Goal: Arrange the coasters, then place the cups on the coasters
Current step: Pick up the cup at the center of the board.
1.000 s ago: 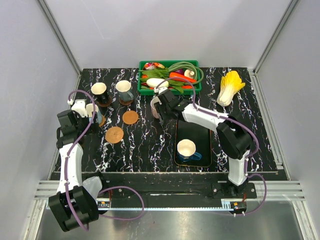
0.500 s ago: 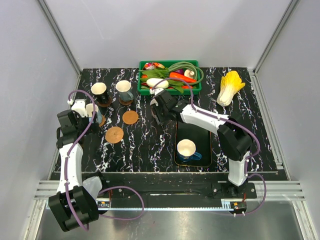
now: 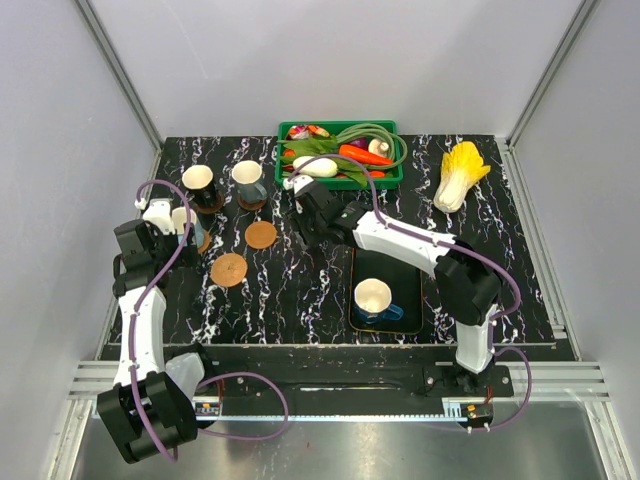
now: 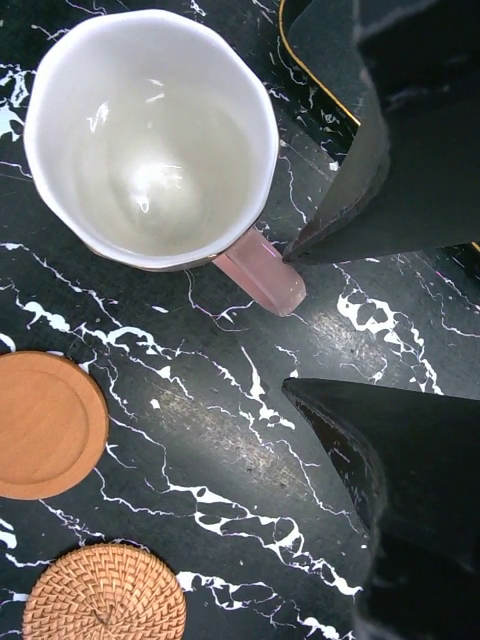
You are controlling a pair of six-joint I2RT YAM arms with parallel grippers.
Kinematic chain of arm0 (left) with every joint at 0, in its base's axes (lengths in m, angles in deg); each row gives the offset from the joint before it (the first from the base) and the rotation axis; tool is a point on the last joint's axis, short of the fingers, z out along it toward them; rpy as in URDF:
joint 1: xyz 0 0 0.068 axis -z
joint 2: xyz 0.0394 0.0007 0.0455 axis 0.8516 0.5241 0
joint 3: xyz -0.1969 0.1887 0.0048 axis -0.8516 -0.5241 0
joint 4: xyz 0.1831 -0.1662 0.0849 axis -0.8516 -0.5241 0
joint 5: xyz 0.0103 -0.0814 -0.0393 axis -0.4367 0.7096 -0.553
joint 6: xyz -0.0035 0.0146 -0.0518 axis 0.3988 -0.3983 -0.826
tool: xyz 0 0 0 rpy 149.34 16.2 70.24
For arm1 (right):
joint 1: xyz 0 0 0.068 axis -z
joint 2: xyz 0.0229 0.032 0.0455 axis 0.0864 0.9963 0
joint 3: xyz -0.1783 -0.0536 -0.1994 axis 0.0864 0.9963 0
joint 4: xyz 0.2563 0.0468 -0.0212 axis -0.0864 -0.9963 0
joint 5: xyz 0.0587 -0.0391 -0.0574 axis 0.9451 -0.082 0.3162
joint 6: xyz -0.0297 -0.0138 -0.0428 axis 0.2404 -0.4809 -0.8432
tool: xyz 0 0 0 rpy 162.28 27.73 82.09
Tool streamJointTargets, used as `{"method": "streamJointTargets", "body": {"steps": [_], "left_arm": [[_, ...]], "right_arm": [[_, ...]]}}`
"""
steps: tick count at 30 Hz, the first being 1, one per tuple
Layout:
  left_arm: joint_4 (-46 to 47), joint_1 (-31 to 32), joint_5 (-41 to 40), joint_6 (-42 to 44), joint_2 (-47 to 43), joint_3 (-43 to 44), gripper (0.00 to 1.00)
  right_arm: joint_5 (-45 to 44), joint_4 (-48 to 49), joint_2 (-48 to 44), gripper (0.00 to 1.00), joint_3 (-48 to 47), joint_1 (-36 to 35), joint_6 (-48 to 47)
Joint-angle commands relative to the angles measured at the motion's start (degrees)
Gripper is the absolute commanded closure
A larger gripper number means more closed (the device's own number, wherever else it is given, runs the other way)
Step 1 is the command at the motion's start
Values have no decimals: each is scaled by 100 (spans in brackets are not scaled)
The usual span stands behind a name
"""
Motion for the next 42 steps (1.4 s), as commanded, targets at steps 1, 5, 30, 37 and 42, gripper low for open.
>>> {"method": "streamJointTargets", "body": {"steps": [1,5,30,37,42], "left_arm": [[276,-34,181,64,-8,-21,1],[258,-34,242,64,-8,-12,1],[82,1563,403,82,8,304,1],[197,3067,-504,-260,869,910,1],[214,3867,-776,-551,1625,1525,1]], "right_arm": [[88,-6,-142,45,-285,-38,-211],[421,-33,-555,43,-232,-38,-589],[844,-402,-3720,0,2114,2404,-1864],[668,-823,-4317,0,2474,2792,-1882],[466,-991,-5002,0,2905,2801,-1987]]}}
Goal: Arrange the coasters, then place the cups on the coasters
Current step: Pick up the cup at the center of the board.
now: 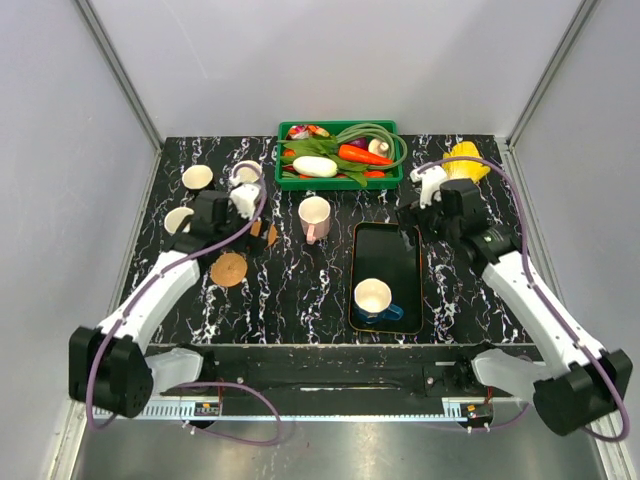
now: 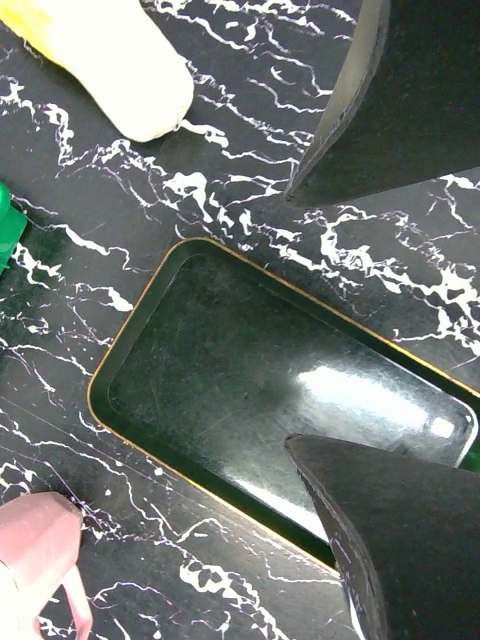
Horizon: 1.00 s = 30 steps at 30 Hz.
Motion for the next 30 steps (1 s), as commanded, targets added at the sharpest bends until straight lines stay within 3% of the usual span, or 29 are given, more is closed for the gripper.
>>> {"method": "streamJointTargets", "body": {"steps": [1,10,21,30], "left_arm": [[350,644,-519,-356,564,697,1],[402,1805,-845,-840,1961,1533,1],[499,1938,-958,-1367,3148,2280,1],[332,1929,-1178,-1464,3659,2536,16]], "right_arm": [[-299,-108,-692,0,315,27,-191],[-220,270,-1028,0,799,185,-147],[-89,393,-940,0,1011,291,-173],[149,428,-922,0,1081,335,-199]]}}
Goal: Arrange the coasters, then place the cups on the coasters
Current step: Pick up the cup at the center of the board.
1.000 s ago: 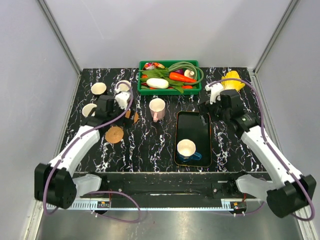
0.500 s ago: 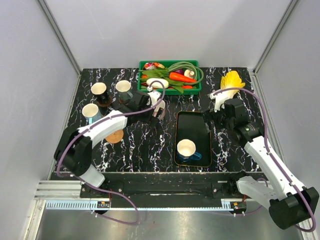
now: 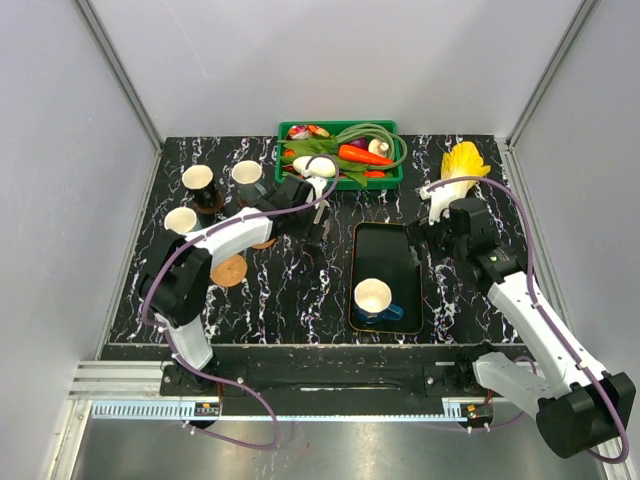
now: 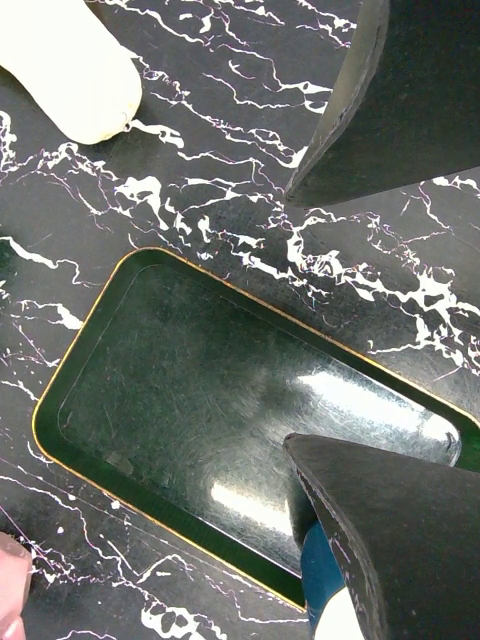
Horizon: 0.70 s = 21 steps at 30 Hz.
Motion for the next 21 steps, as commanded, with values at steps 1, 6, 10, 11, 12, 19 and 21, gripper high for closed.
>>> {"method": "streamJointTargets", "body": {"steps": [1,6,10,11,12,19,21], "left_arm": [[107,27,-265,-109,120,223,17],[195,-25,-643,22,155,222,18],[177,-122,-678,67,234,302,19],[160,-139,-687,67,269,328,19],[151,-166,-678,67,305,354,19],[265,-201,-240,260,384,293,25],[318,-201,-160,312,375,249,25]], "right_arm": [[138,240,-20,0,54,42,-82],[217,249,-19,0,89,42,-90],[234,258,-11,0,106,42,-108],[234,258,-11,0,115,42,-108],[234,258,-11,0,115,33,-108],[217,258,-11,0,141,33,-134],[199,284,-19,0,150,42,-152]]}}
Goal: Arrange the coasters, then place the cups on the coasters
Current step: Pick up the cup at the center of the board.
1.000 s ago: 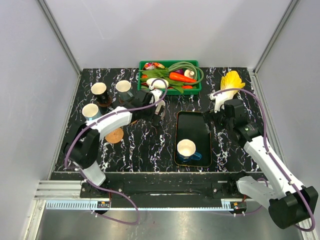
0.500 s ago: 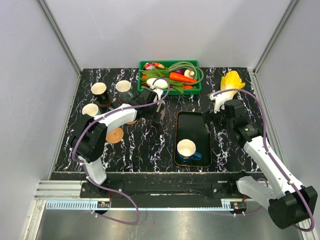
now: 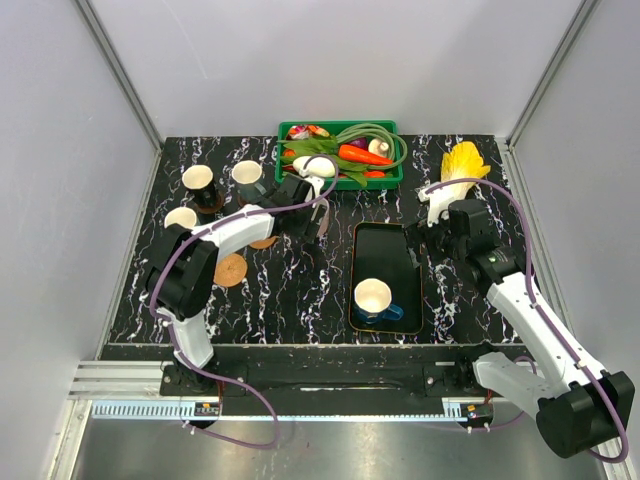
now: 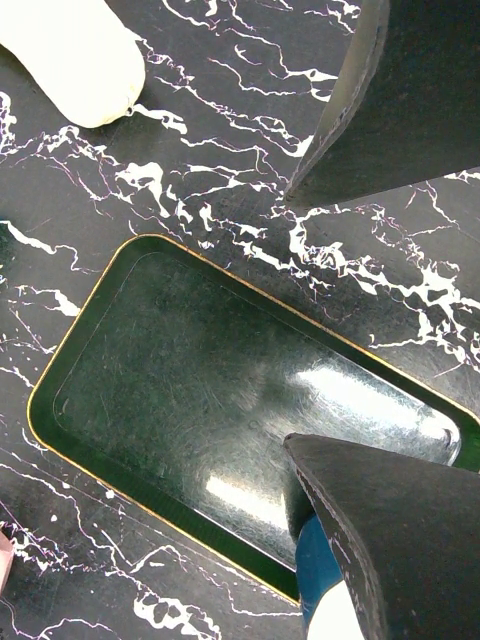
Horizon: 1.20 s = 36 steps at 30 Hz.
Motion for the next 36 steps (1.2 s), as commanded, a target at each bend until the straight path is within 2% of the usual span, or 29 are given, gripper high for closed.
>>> {"method": "streamJointTargets", "body": {"steps": [1,11,14,17,19,26,28,33,36], "left_arm": [[340,-35,216,197,-1,88,25],[349,-35,427,215,87,96,36],[357,-35,585,223,131,105,43],[331,-35,603,223,149,114,44],[322,-44,577,232,175,131,53],[331,-35,542,250,193,175,54],[340,-44,541,258,184,175,60],[375,-35,524,285,175,158,66],[445,-44,489,302,140,123,64]], "right_arm": [[24,201,-20,0,32,40,-110],[16,210,-11,0,59,40,-128],[16,210,-11,0,59,39,-137],[-2,219,7,0,59,31,-145],[7,210,16,0,59,31,-145],[7,228,7,0,85,40,-163],[7,228,7,0,85,40,-172],[-2,228,33,0,94,39,-189],[7,228,51,0,94,40,-189]]}}
